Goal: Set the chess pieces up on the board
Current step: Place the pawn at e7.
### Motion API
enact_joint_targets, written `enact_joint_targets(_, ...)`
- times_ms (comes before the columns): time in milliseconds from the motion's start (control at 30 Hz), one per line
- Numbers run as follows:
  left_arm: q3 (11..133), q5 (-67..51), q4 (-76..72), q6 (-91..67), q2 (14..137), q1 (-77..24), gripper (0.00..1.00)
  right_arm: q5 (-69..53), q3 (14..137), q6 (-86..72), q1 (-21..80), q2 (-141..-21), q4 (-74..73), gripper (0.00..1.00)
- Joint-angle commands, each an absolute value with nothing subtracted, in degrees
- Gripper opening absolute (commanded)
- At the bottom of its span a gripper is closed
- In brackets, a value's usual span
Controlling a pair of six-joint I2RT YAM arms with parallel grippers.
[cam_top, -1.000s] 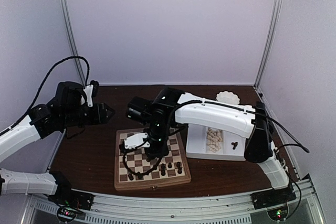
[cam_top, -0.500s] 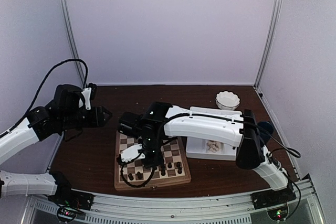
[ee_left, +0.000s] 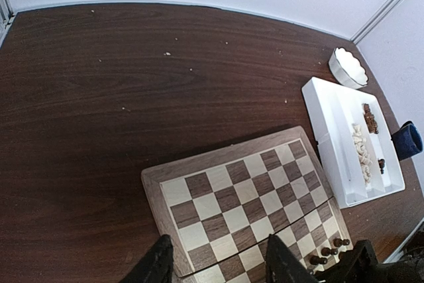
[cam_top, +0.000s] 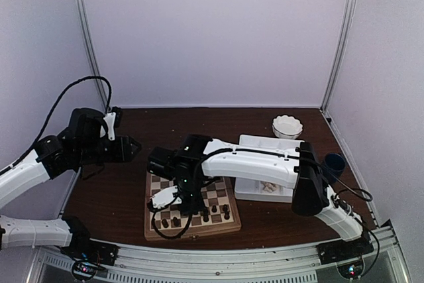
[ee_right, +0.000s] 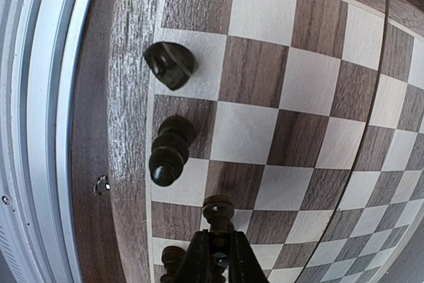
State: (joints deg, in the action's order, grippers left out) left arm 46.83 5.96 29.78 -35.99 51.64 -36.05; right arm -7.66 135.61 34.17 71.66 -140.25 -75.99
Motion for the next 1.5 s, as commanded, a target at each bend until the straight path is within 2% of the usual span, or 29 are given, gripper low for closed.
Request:
enact_joint_targets(0,45.93,6.09,28.27,-36.0,50.63,-35.59,0.47,-5.56,137.2,33.43,71.95,-141.49,-75.71,0.08)
enact_joint_targets(500,45.01,4.47,26.37,-36.89,51.75,-35.6,0.47,-4.6,137.71,33.4,71.91,-143.29,-75.14,0.11)
enact_joint_targets(667,44.79,4.17,26.12,-37.08,52.03,-35.6,0.47,-4.66,138.1,33.31,71.95,-143.71,-75.27,0.14)
enact_joint_targets(933,44.68,3.97,25.81,-37.09,52.46,-35.6,0.47,-4.75,138.3,33.22,72.0,-143.71,-75.43,0.25)
enact_joint_targets(1133,44.68,3.62,25.42,-37.13,52.95,-35.6,0.47,-4.67,138.29,33.16,72.12,-143.59,-75.59,0.28)
enact_joint_targets(1367,45.74,3.52,25.42,-36.22,53.94,-35.6,0.47,-4.71,136.41,33.81,71.64,-138.38,-77.05,0.34)
enact_joint_targets(1467,47.56,2.56,25.54,-35.24,55.83,-35.6,0.51,-4.9,133.87,33.44,69.98,-132.98,-76.58,0.36)
